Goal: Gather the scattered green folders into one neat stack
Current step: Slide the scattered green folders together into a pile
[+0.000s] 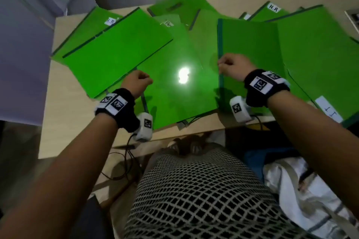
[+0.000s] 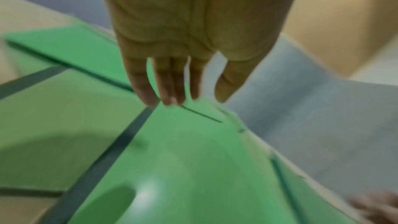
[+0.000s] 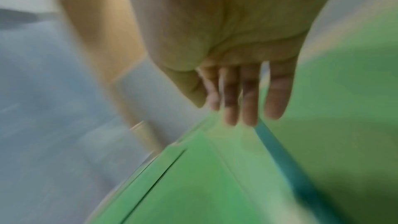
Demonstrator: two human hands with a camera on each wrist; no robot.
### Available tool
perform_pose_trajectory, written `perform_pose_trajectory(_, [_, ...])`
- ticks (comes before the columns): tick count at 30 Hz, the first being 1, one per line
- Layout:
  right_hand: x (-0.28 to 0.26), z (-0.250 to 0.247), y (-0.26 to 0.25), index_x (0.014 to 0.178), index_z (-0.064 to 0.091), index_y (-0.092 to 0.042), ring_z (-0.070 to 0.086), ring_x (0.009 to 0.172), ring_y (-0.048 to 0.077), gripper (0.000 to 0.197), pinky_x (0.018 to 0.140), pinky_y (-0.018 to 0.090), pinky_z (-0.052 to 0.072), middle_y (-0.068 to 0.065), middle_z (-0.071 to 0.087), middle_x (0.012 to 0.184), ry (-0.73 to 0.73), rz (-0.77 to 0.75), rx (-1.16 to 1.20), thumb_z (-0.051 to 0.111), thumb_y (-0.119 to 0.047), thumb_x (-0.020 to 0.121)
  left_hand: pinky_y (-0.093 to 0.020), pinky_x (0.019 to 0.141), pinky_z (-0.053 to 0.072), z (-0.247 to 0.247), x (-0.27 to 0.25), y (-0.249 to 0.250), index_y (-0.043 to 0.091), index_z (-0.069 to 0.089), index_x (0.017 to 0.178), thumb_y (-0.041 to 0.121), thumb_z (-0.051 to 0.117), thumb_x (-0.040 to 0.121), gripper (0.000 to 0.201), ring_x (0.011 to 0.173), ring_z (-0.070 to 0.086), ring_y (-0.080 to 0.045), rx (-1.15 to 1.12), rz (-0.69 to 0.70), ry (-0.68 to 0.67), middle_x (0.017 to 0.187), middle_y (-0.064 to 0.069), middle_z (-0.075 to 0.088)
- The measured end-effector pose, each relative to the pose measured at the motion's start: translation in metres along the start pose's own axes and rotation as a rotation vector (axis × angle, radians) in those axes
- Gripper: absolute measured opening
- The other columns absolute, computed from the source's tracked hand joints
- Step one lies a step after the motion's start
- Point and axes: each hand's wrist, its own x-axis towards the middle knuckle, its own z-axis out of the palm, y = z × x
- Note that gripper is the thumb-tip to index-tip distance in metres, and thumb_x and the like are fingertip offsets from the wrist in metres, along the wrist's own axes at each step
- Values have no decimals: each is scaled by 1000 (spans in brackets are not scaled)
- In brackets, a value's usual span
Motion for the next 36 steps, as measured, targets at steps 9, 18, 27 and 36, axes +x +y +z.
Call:
perform_pose_trajectory(9, [40, 55, -16, 141, 35, -1, 46, 129, 34, 65, 102, 39, 42, 18, 43, 144, -47, 312, 78, 62, -31, 91, -54, 118, 17, 49, 25, -28, 14, -10, 154, 63, 56, 83, 109, 148, -8, -38, 689, -97, -184, 160, -15, -20])
perform_pose_trajectory(18, [52, 41, 1, 136, 44, 3, 54, 118, 35, 60, 94, 39, 46, 21, 51, 137, -18, 515, 143, 66, -27, 89, -51, 117, 23, 45, 18, -19, 17, 6, 155, 64, 57, 82, 101, 149, 11, -35, 737, 79, -304, 162, -14, -1])
perform_pose_trajectory(27, [51, 40, 11, 111, 59, 0, 50, 89, 24, 30, 89, 42, 47, 16, 55, 91, -58, 490, 243, 60, -24, 92, -57, 116, 17, -35, 95, -17, 14, 11, 154, 49, 61, 87, 91, 149, 8, -35, 806, -59, 42, 162, -13, 6])
perform_pose_trajectory(36, [58, 37, 2, 131, 46, 10, 51, 119, 37, 40, 95, 38, 42, 28, 47, 137, -35, 461, 110, 39, -14, 100, -44, 104, 40, 18, 72, 18, 7, 25, 150, 65, 41, 90, 84, 133, 44, -37, 876, 84, -155, 153, -21, 33])
